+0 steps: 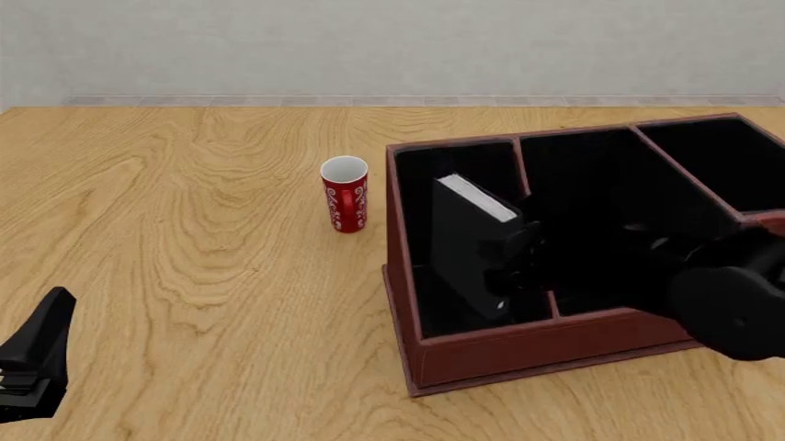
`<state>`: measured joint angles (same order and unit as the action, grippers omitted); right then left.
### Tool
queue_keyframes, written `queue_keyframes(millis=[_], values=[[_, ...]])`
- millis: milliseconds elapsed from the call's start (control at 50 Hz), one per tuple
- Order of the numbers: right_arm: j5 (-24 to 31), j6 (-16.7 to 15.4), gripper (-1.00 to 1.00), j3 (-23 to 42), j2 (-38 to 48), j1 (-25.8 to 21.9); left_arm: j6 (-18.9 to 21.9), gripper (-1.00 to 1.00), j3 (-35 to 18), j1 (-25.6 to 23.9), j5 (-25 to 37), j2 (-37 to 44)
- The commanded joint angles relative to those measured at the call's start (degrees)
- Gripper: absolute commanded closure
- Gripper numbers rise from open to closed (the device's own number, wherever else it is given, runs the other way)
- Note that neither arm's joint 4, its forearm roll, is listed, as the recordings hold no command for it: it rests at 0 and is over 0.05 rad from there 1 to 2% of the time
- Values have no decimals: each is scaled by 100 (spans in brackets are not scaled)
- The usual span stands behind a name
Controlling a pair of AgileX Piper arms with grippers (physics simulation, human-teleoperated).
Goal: Pick up the book and place it in the left compartment of the caddy.
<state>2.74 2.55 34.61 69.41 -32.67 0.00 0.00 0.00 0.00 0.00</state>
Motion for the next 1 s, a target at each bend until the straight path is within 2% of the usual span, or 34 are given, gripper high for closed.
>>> queue_keyframes(millis=[20, 580, 1000], values=[[-13, 116, 100, 1, -96, 32, 0, -100, 0, 0, 0, 0], [-237, 291, 100, -196, -47, -14, 0, -100, 0, 0, 0, 0], [-305, 287, 100, -278, -59, 1, 0, -100, 0, 0, 0, 0]])
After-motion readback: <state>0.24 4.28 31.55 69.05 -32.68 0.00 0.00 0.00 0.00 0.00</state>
